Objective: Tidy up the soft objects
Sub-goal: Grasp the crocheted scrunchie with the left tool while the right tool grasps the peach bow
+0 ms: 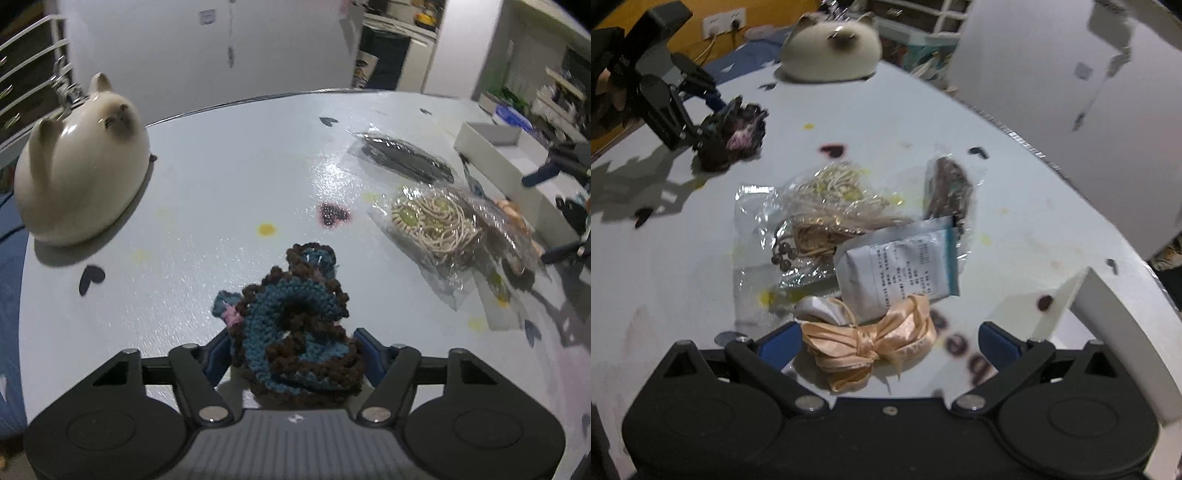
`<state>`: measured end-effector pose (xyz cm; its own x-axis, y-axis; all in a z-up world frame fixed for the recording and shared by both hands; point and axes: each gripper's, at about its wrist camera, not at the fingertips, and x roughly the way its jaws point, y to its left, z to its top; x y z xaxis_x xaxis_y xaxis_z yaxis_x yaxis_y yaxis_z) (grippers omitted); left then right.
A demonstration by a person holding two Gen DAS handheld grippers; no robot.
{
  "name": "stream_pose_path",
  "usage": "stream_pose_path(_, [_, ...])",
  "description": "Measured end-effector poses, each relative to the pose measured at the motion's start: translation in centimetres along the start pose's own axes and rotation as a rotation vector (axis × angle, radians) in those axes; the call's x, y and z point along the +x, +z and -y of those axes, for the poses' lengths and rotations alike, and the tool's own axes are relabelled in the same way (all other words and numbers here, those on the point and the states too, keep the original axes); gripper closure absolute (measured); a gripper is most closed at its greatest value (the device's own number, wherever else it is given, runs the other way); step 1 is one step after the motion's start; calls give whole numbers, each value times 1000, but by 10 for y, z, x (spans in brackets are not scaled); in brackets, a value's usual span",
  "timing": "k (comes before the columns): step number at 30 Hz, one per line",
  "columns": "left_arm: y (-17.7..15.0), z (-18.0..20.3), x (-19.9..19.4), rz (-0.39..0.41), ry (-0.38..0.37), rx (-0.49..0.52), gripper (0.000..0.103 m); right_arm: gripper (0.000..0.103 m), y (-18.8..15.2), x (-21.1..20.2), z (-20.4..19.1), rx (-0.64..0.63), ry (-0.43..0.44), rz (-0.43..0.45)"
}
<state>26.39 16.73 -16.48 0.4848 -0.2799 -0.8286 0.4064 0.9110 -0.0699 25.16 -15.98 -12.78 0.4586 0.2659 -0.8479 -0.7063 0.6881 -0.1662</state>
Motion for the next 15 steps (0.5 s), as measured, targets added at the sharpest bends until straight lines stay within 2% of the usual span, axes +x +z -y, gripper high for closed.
stream_pose_path(4, [-8, 2, -4, 30, 13, -97, 41, 5, 2, 17, 6, -49, 55, -51])
stream_pose_path(10, [-16, 6, -9, 50, 33, -209, 45, 12, 6, 34, 11, -25, 126, -86])
stream_pose_path(14, [-18, 11, -12, 55, 44, -248, 47, 38, 9, 43, 4, -4, 158, -102])
stream_pose_path(15, [-19, 12, -13, 55, 44, -256, 47, 40, 10, 46, 1, -5, 152, -110])
